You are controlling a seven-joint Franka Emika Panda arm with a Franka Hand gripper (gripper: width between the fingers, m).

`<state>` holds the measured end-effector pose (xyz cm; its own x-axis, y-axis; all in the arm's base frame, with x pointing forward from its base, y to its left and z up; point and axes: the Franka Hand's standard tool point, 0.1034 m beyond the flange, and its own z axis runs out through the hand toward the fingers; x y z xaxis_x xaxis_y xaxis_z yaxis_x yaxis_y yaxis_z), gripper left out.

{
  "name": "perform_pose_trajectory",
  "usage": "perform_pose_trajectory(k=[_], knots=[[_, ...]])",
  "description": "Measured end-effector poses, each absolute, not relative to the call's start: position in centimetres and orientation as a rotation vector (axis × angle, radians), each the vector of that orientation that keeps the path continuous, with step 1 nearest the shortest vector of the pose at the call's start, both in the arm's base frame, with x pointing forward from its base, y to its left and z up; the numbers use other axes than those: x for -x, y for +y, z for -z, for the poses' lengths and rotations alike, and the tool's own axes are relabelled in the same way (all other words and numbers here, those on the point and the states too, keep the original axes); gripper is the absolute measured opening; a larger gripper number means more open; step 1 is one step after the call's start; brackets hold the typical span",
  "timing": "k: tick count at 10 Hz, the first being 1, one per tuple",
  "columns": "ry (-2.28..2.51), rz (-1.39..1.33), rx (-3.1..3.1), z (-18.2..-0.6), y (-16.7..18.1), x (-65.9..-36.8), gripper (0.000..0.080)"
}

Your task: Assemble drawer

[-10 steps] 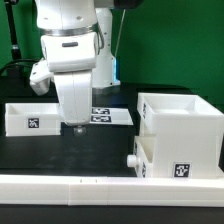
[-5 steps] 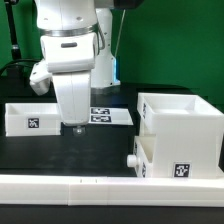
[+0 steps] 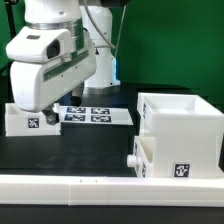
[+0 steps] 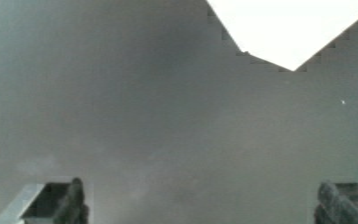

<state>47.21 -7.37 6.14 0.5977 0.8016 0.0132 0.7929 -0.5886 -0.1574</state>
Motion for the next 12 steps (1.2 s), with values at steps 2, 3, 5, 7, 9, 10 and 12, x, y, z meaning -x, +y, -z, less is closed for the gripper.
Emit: perform_pose_trajectory(k=[2,3,5,7,9,10,12], knots=[[-1.149,-0.101,2.770,-6.1,-7.3,-47.3,0.0649],[-1.077,-0.107,2.800,-6.1,-7.2,-47.3,0.0649],[-0.875,-0.115,2.878,-6.1,-7.1,-47.1,0.0649],[-0.635,-0.065,2.999,-5.7,-5.8,-44.6,0.0649],[-0.445,-0.072,3.050,-5.5,-4.8,-42.5,0.0649],[-0.359,-0.074,3.066,-5.5,-4.7,-41.7,0.0649],[-0.200,-0.077,3.077,-5.5,-5.5,-40.4,0.0649]])
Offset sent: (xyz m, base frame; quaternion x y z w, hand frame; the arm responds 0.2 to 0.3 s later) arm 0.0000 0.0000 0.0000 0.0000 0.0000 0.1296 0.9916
